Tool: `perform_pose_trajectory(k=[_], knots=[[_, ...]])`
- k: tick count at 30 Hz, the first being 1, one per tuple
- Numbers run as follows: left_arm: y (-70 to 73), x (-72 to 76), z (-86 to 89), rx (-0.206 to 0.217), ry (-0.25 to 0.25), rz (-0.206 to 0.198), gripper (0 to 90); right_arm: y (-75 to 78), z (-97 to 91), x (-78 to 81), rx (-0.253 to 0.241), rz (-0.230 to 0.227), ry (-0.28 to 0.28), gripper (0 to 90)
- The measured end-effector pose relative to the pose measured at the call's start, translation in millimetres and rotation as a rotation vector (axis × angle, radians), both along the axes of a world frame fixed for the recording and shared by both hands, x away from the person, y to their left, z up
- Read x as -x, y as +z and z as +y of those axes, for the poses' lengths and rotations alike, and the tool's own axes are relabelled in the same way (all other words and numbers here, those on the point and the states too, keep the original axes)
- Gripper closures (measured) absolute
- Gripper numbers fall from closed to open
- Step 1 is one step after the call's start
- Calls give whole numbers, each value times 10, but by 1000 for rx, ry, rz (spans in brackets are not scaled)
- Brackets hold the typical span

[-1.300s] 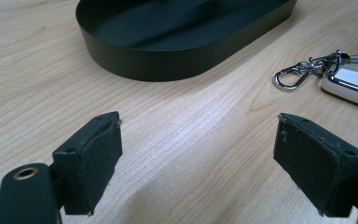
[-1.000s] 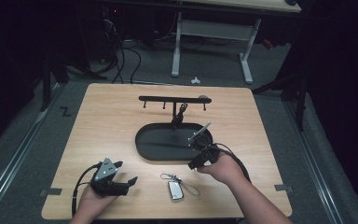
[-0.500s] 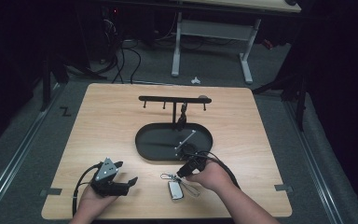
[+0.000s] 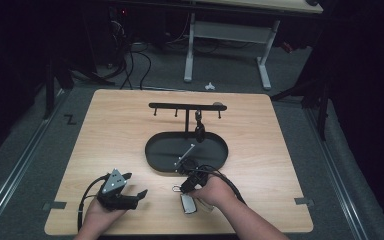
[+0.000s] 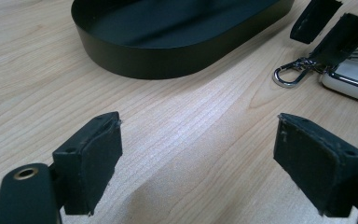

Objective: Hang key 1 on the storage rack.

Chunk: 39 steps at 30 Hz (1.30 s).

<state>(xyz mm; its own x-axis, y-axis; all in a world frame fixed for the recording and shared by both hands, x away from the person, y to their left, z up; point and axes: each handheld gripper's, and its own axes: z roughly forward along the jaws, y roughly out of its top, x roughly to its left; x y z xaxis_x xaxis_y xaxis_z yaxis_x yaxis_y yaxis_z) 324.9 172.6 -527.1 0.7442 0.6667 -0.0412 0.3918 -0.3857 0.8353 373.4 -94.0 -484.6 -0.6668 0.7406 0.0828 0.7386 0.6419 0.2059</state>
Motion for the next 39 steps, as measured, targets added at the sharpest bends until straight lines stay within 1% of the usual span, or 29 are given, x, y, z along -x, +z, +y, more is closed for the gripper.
perform_pose_trajectory(k=[1,3,4,5,6,7,8,10,11,12,13,14,15,20,24,25,28,31,33,35,37,39], knots=[[0,0,0,0,0,0,158,-14,-2,-4,-2,-5,0,557],[0,0,0,-1,0,1,158,-37,-8,-5,8,-6,-2,581],[0,-1,0,-1,0,1,158,-51,-14,0,12,5,-9,599],[-1,-1,0,-1,0,2,158,-68,-31,2,10,-8,8,623],[0,0,0,-2,-1,2,158,-64,-38,13,14,-8,4,652],[-1,-1,0,-3,-1,2,158,-69,-57,17,15,-17,17,677],[-2,-1,-1,-2,-1,3,158,-69,-75,24,15,-18,22,707],[-2,-1,-3,-4,-2,4,158,-67,-120,39,24,-22,34,741],[-3,-1,-3,-4,-2,4,158,-66,-146,54,29,-21,25,742],[-3,0,-4,-4,-3,5,158,-68,-175,51,32,-30,39,743],[-3,0,-4,-5,-4,6,158,-62,-216,69,37,-21,20,745],[-4,0,-5,-5,-4,7,158,-61,-259,72,40,-22,19,745],[-4,-1,-6,-5,-4,7,158,-57,-299,82,44,-17,5,745],[-9,-3,-12,-6,-5,11,158,-44,-547,107,56,-18,-50,745],[-11,-4,-15,-7,-6,12,158,-38,-733,110,68,-37,-58,747],[-12,-3,-16,-7,-6,13,158,-33,-772,114,68,-35,-68,764],[-12,-2,-20,-9,-8,14,159,-12,-873,119,65,-40,-92,763],[-13,-1,-22,-10,-8,12,159,6,-923,117,59,-42,-101,755],[-13,-2,-23,-10,-8,13,159,15,-926,114,51,-34,-110,738],[-14,-2,-23,-10,-9,13,159,7,-919,94,50,-24,-98,699],[-13,-2,-22,-9,-9,14,159,-5,-905,77,46,-19,-101,664],[-12,-2,-20,-10,-11,15,159,-16,-881,66,58,-11,-124,635]])
